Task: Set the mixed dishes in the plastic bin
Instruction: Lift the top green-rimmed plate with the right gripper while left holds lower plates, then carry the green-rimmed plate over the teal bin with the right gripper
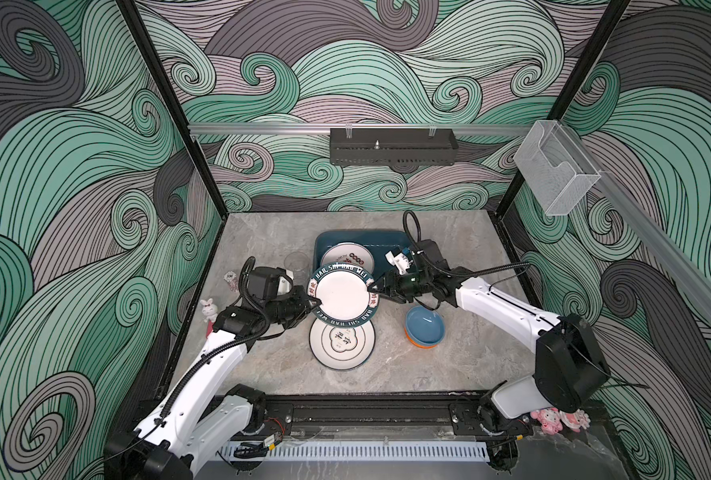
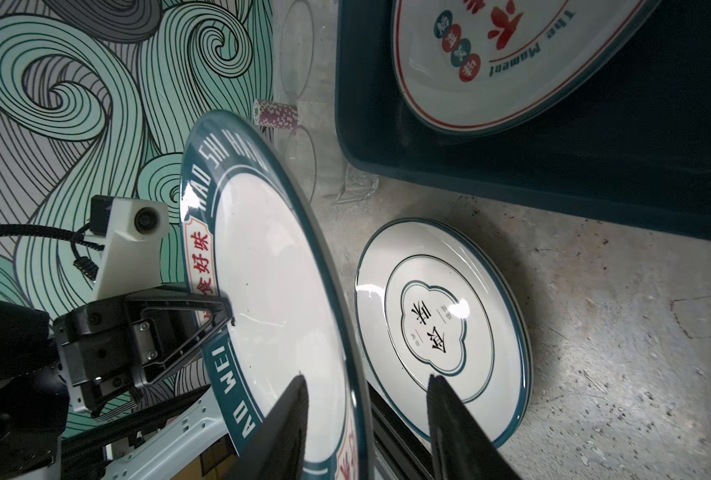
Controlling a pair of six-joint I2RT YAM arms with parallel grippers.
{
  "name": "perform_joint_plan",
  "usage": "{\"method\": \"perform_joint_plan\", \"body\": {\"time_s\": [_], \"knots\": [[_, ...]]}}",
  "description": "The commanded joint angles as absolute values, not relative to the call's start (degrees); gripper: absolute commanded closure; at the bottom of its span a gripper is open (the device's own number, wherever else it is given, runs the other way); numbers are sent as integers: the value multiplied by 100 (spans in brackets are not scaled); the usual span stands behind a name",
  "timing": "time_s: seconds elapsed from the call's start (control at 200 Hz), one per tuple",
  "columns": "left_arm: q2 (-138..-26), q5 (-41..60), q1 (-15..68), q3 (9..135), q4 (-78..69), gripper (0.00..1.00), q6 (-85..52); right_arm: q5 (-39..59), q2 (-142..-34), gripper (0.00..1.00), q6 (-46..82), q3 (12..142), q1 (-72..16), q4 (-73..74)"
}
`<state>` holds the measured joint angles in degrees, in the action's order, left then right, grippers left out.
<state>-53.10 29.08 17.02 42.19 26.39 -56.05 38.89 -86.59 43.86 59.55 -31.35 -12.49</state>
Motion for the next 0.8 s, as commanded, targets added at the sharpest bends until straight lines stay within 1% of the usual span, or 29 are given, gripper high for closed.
{"method": "perform_joint_plan", "body": {"time_s": [0.0, 0.145, 0.265, 0.455, 0.595, 0.7, 0.791], "knots": [[-5347, 3278, 1709, 4526, 2039, 100, -5824, 4189, -8582, 52, 4694, 5897, -3102, -710], [-5461, 3453, 1713, 4577, 1960, 100, -5854, 4318, -8617, 56, 4833, 5904, -3103, -505], [-5561, 3610, 1708, 4593, 1864, 100, -5880, 4368, -8622, 67, 4895, 5905, -3103, -392], [-5572, 3560, 1705, 4598, 1842, 100, -5871, 4387, -8596, 84, 4921, 5889, -3069, -328], [-5590, 3543, 1712, 4605, 1872, 91, -5842, 4387, -8569, 92, 4919, 5891, -3013, -309], [-5564, 3465, 1712, 4603, 1962, 81, -5820, 4380, -8539, 95, 4913, 5890, -2970, -325], [-5526, 3357, 1706, 4583, 2038, 70, -5801, 4355, -8512, 97, 4888, 5903, -2912, -351]]}}
